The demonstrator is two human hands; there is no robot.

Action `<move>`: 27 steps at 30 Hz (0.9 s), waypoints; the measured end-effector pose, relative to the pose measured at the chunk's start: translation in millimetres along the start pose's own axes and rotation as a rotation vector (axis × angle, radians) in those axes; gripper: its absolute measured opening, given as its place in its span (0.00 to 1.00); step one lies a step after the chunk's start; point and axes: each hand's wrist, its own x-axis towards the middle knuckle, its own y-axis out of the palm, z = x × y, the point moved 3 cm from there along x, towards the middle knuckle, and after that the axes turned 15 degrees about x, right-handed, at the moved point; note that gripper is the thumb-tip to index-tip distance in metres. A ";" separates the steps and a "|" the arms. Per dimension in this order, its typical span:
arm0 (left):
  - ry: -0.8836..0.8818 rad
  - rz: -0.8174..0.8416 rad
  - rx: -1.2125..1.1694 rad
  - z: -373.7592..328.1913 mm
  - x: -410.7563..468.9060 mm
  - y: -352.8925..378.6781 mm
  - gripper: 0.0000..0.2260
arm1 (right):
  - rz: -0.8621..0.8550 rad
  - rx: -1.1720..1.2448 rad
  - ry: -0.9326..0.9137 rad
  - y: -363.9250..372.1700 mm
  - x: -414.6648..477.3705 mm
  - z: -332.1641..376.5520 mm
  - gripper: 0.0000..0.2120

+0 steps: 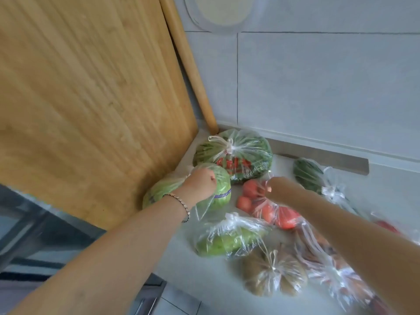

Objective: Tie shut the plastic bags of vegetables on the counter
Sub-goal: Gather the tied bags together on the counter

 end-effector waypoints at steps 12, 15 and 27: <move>0.285 -0.092 0.212 -9.4 155.9 -3.9 0.18 | -0.058 0.066 0.339 17.4 55.0 -30.1 0.23; 0.375 -0.003 0.320 -18.6 186.4 2.5 0.22 | -0.055 0.173 0.413 25.6 53.5 -31.7 0.20; 0.425 -0.162 0.134 -0.5 201.8 -8.7 0.10 | -0.133 0.046 0.473 20.2 57.3 -16.7 0.25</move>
